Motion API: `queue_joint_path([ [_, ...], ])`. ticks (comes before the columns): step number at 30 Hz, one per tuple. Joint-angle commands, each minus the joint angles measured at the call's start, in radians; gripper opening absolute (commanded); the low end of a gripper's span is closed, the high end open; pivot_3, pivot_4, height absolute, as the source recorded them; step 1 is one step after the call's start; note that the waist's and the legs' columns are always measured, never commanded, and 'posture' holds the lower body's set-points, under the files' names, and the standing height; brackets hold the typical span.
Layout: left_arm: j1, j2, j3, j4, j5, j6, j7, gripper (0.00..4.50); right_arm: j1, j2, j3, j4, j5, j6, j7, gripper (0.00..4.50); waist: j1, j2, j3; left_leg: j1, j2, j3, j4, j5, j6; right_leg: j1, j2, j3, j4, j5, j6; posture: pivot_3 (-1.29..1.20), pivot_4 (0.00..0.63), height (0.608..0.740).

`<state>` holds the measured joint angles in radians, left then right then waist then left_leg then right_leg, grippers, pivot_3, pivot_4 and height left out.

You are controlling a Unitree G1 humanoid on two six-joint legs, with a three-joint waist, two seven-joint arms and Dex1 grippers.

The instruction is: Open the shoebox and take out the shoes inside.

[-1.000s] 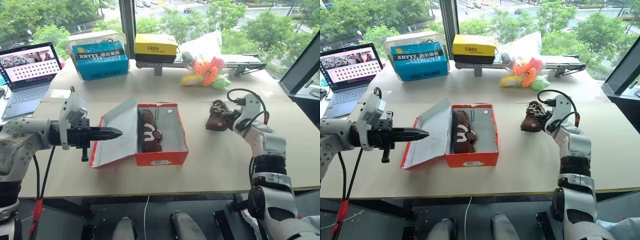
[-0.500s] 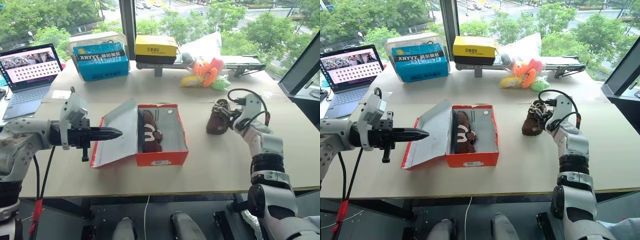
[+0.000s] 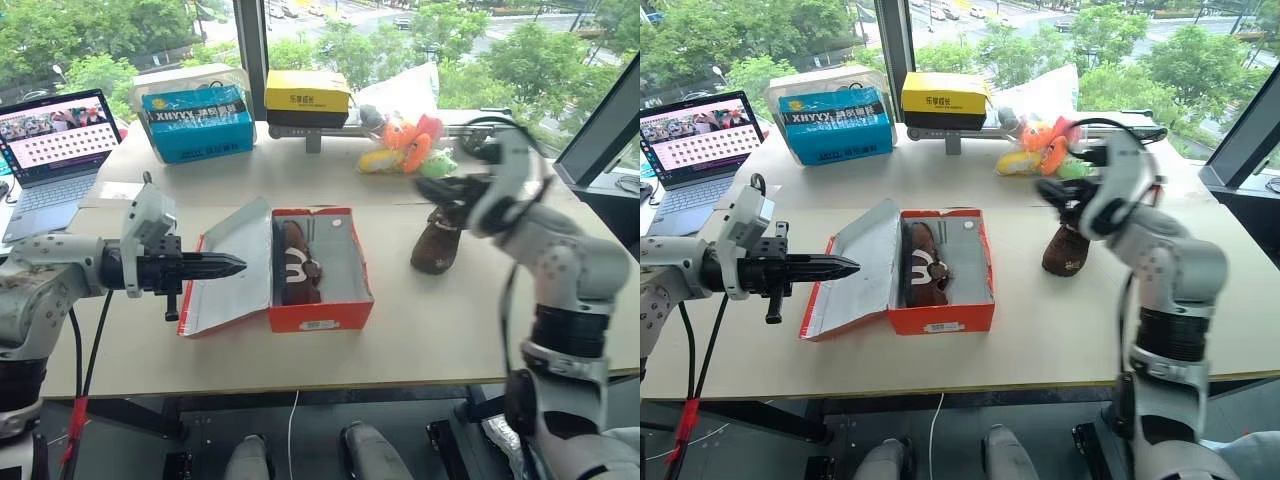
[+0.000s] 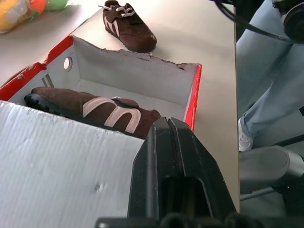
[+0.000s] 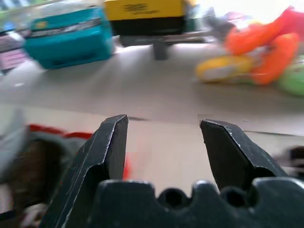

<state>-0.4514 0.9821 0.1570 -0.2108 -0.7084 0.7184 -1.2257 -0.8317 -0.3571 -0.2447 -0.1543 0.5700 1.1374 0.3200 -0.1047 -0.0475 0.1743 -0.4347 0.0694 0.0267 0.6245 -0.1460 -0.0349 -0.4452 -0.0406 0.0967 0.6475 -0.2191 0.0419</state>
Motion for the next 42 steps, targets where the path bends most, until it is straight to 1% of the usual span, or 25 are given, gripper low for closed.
queue_joint_path([
  [1,-0.015,0.000,0.004,-0.007,0.000,-0.014,-0.004,0.00,-0.025,0.082,0.064,-0.100,0.075,0.155,-0.037,3.75,0.007,0.000,0.000,-0.001,0.000,-0.001,0.000,0.000,0.000,0.000,0.000,-0.001,0.000,0.000,0.000,0.00,0.150,0.739],
  [3,-0.020,-0.003,0.001,-0.006,-0.002,-0.012,-0.002,0.00,-0.021,0.093,0.123,-0.120,0.073,0.194,-0.035,4.47,0.016,0.000,0.000,-0.003,0.000,-0.001,0.000,0.000,0.000,-0.001,0.000,-0.001,-0.001,-0.001,0.000,0.00,0.150,0.739],
  [7,-0.024,-0.008,-0.004,-0.006,0.000,-0.014,-0.002,0.00,-0.023,0.064,0.226,-0.108,0.072,0.250,0.000,4.47,0.039,0.000,0.000,-0.012,-0.001,-0.001,0.003,0.000,0.000,-0.008,-0.001,-0.001,-0.002,0.000,0.002,0.00,0.150,0.739],
  [10,-0.025,-0.007,-0.004,-0.007,-0.001,-0.015,-0.002,0.00,-0.021,0.041,0.263,-0.079,0.070,0.272,0.028,4.47,0.044,0.000,0.000,-0.013,-0.001,-0.001,0.003,0.000,0.000,-0.009,-0.001,-0.001,-0.001,0.000,0.001,0.00,0.150,0.739],
  [13,-0.022,-0.006,0.000,-0.010,-0.003,-0.015,0.000,0.00,-0.009,0.018,0.314,-0.017,0.041,0.246,0.055,4.47,0.041,0.000,0.000,-0.012,0.000,-0.001,0.003,0.000,0.000,-0.010,-0.001,-0.001,0.000,0.000,0.001,0.00,0.150,0.739],
  [20,-0.013,-0.006,0.004,-0.019,-0.007,-0.012,0.005,0.00,-0.010,0.063,0.330,0.132,0.007,0.192,0.083,4.47,0.034,0.000,0.000,-0.012,0.000,-0.001,0.003,0.000,0.000,-0.010,0.000,-0.001,0.000,0.000,0.001,0.00,0.150,0.739],
  [25,-0.010,-0.006,0.006,-0.022,-0.009,-0.010,0.010,0.00,-0.035,0.128,0.276,0.276,0.017,0.144,0.117,4.47,0.035,0.000,0.000,-0.012,0.000,-0.001,0.004,0.000,0.000,-0.009,0.000,-0.001,0.000,0.001,0.002,0.00,0.150,0.739],
  [29,-0.006,-0.005,0.007,-0.027,-0.010,-0.010,0.014,0.00,-0.042,0.133,0.297,0.368,-0.015,0.056,0.163,4.47,0.035,0.000,0.000,-0.012,0.000,-0.001,0.004,0.000,0.000,-0.009,0.000,-0.001,0.000,0.001,0.002,0.00,0.150,0.739],
  [33,-0.002,-0.002,0.011,-0.029,-0.010,-0.011,0.017,0.00,-0.046,0.138,0.292,0.407,-0.029,0.017,0.177,4.47,0.035,0.000,0.000,-0.012,0.000,-0.001,0.003,0.000,0.000,-0.009,0.000,-0.001,0.000,0.001,0.002,0.00,0.150,0.739],
  [35,0.003,0.002,0.013,-0.029,-0.007,-0.014,0.016,0.00,-0.045,0.141,0.289,0.414,-0.031,0.006,0.182,3.97,0.035,0.000,0.000,-0.011,0.000,-0.001,0.004,0.000,0.000,-0.009,0.000,-0.001,0.000,0.001,0.002,0.00,0.150,0.739],
  [36,0.004,0.003,0.015,-0.030,-0.007,-0.013,0.016,0.00,-0.044,0.142,0.288,0.414,-0.031,0.004,0.182,3.85,0.035,0.000,0.000,-0.011,0.000,-0.001,0.004,0.000,0.000,-0.009,0.000,-0.001,0.000,0.001,0.002,0.00,0.150,0.739],
  [37,0.005,0.003,0.016,-0.030,-0.008,-0.013,0.017,0.00,-0.043,0.143,0.287,0.414,-0.031,0.002,0.182,3.56,0.035,0.000,0.000,-0.011,0.000,-0.001,0.004,0.000,0.000,-0.009,0.000,-0.001,0.000,0.001,0.002,0.00,0.150,0.739],
  [38,0.007,0.004,0.017,-0.030,-0.007,-0.014,0.017,0.00,-0.042,0.144,0.286,0.414,-0.031,0.001,0.183,3.14,0.035,0.000,0.000,-0.011,0.000,-0.001,0.004,0.000,0.000,-0.008,0.000,-0.001,0.000,0.001,0.002,0.00,0.150,0.739],
  [42,0.009,0.005,0.018,-0.031,-0.005,-0.016,0.018,0.00,-0.041,0.152,0.277,0.413,-0.027,0.001,0.178,1.85,0.035,0.000,0.000,-0.011,0.000,-0.001,0.004,0.000,0.000,-0.008,0.000,-0.001,0.000,0.001,0.002,0.00,0.150,0.739],
])
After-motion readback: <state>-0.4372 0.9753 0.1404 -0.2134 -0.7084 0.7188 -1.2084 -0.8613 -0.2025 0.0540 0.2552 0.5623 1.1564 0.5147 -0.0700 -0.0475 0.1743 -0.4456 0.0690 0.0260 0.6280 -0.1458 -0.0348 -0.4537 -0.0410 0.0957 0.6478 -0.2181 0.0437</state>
